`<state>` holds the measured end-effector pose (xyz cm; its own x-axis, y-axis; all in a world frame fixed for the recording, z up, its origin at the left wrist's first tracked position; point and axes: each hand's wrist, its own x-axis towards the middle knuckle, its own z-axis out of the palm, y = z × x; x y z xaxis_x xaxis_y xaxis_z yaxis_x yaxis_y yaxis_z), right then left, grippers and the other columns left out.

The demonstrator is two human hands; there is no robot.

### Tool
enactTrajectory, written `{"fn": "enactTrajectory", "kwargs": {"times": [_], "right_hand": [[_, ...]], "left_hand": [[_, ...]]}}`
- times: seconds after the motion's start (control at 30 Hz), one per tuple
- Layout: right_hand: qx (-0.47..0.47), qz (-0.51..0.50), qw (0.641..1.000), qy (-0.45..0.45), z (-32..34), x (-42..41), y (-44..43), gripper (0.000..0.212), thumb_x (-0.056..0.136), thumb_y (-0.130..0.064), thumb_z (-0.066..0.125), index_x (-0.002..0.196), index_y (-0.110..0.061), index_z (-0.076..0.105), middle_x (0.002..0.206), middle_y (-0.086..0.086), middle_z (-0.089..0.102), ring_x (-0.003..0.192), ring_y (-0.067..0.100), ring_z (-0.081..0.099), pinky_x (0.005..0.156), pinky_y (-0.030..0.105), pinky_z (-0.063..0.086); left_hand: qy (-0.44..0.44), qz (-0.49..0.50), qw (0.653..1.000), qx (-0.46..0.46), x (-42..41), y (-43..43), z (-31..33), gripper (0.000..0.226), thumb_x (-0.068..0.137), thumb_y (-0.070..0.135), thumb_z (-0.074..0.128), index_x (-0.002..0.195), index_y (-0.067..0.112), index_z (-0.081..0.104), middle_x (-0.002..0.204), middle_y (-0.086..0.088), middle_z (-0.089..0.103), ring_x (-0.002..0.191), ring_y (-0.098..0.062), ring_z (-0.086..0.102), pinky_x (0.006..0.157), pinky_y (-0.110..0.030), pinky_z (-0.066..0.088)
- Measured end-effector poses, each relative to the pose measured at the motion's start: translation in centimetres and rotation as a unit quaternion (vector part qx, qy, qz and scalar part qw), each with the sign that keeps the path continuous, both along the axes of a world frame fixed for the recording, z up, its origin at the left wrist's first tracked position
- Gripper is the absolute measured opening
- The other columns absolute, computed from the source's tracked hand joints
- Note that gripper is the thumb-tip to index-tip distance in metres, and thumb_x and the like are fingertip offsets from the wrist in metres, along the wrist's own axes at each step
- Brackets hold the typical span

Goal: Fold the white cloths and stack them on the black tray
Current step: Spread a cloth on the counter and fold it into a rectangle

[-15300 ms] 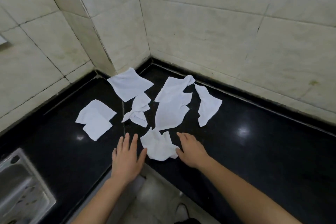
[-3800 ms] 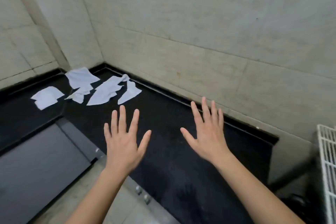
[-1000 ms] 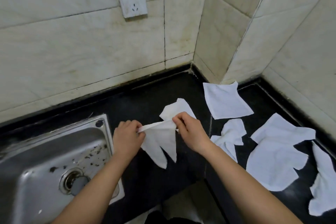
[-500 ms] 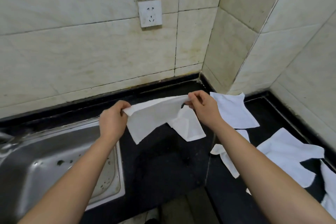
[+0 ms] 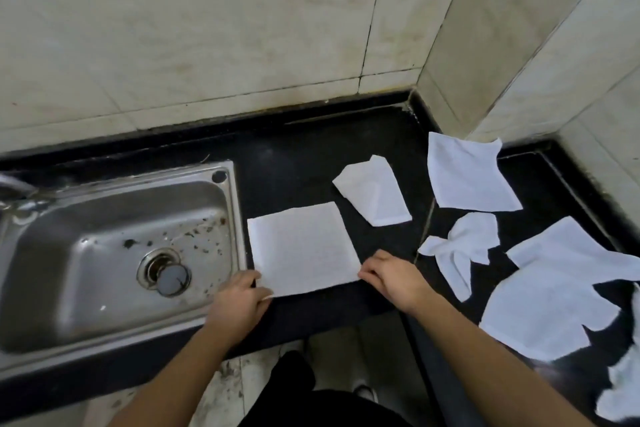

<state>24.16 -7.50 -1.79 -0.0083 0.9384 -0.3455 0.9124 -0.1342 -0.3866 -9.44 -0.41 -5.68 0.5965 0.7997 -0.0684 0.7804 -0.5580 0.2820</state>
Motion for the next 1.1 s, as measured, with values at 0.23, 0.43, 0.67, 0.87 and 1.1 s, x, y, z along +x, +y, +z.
{"fn": "enactTrajectory", "kwargs": {"times": [0.23, 0.43, 0.67, 0.87, 1.1], "right_hand": [[0.071, 0.067, 0.993, -0.072, -5.5, 0.2, -5.4, 0.018, 0.079, -0.034, 0.080, 0.080, -0.022, 0.067, 0.077, -0.001, 0.059, 0.063, 0.019, 0.065, 0.046, 0.029, 0.048], [0.018, 0.056, 0.998, -0.016, -3.4, 0.0, -4.6, 0.015, 0.095, -0.033, 0.059, 0.103, -0.024, 0.069, 0.103, -0.006, 0.059, 0.085, 0.014, 0.063, 0.072, 0.032, 0.052], [0.016, -0.220, 0.949, 0.226, -1.9, -0.9, 1.7, 0.010, 0.090, -0.027, 0.071, 0.101, -0.025, 0.072, 0.092, -0.010, 0.070, 0.089, 0.001, 0.065, 0.081, 0.013, 0.048], [0.026, -0.314, 0.916, 0.247, -2.7, -1.9, 7.6, 0.011, 0.089, -0.030, 0.073, 0.099, -0.027, 0.071, 0.087, -0.006, 0.068, 0.084, 0.007, 0.064, 0.084, 0.019, 0.049], [0.014, -0.308, 0.934, 0.180, -3.7, -2.3, 11.1, 0.020, 0.094, -0.030, 0.066, 0.112, -0.023, 0.069, 0.092, -0.007, 0.068, 0.091, 0.010, 0.063, 0.084, 0.023, 0.048]], "left_hand": [[0.058, -0.064, 0.995, 0.056, -1.0, -6.0, -2.2, 0.030, 0.085, 0.026, 0.062, 0.110, 0.010, 0.067, 0.115, -0.015, 0.062, 0.102, -0.035, 0.062, 0.074, -0.044, 0.054], [-0.027, 0.003, 0.999, -0.023, -1.1, -5.7, -1.0, 0.041, 0.101, 0.039, 0.040, 0.107, 0.017, 0.073, 0.108, -0.004, 0.064, 0.098, -0.024, 0.060, 0.075, -0.038, 0.054], [-0.260, 0.338, 0.861, -0.277, 0.8, -0.2, 1.8, 0.011, 0.091, 0.018, 0.070, 0.099, 0.014, 0.076, 0.090, -0.004, 0.075, 0.070, -0.012, 0.063, 0.075, -0.032, 0.055], [-0.287, 0.429, 0.819, -0.251, 2.3, 5.3, 1.6, 0.022, 0.090, 0.021, 0.071, 0.106, 0.006, 0.073, 0.092, 0.000, 0.068, 0.089, -0.019, 0.064, 0.084, -0.029, 0.049], [-0.233, 0.425, 0.847, -0.217, 2.6, 8.7, -0.6, 0.025, 0.090, 0.028, 0.070, 0.105, 0.008, 0.074, 0.098, -0.007, 0.074, 0.090, -0.021, 0.067, 0.083, -0.028, 0.049]]}}
